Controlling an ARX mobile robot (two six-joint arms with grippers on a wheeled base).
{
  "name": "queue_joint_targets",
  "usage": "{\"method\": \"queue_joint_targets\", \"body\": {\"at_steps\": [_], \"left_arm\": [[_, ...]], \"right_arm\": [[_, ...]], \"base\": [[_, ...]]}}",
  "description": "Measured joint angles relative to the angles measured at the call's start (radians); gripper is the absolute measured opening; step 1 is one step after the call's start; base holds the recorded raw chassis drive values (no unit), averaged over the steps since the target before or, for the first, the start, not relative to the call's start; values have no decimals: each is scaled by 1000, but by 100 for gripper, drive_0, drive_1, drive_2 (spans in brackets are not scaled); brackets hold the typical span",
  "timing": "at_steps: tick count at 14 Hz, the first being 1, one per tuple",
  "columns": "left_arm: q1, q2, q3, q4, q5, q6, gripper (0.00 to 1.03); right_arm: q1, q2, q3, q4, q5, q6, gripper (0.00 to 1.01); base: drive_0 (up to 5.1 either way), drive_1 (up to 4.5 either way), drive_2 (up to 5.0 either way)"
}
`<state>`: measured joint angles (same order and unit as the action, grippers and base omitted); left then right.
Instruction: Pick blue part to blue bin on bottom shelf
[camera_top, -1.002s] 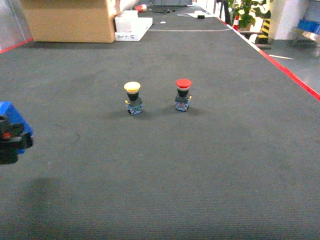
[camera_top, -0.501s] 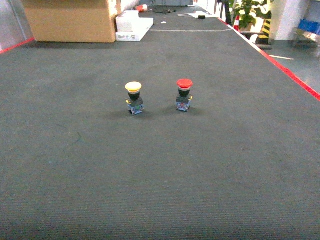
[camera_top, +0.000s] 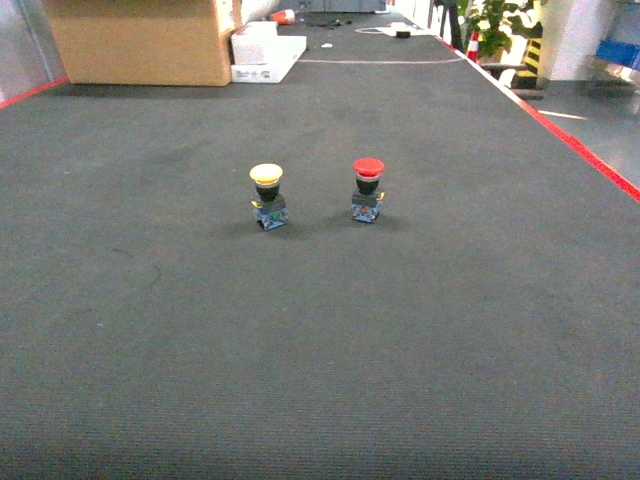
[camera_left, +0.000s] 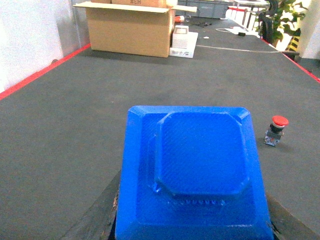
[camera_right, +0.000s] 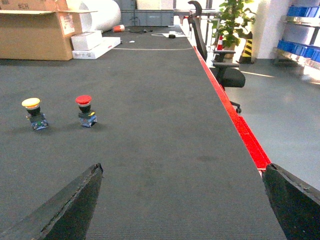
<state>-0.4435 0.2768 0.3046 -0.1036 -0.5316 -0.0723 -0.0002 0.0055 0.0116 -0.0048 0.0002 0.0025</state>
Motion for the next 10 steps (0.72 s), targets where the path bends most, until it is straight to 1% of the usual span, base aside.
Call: {"method": "queue_joint_targets", "body": {"at_steps": [3,5,10], "left_arm": [[0,0,0,0,0,0,43],[0,-3,0,4,0,0,43],[0,-2,0,0,0,0,43]], "right_arm": [[0,0,0,0,0,0,98],[0,0,0,-3,0,0,98],[0,0,0,0,0,0,98]], "base": [[0,-44,45],[-3,-418,412],[-170,-170,-170]]}}
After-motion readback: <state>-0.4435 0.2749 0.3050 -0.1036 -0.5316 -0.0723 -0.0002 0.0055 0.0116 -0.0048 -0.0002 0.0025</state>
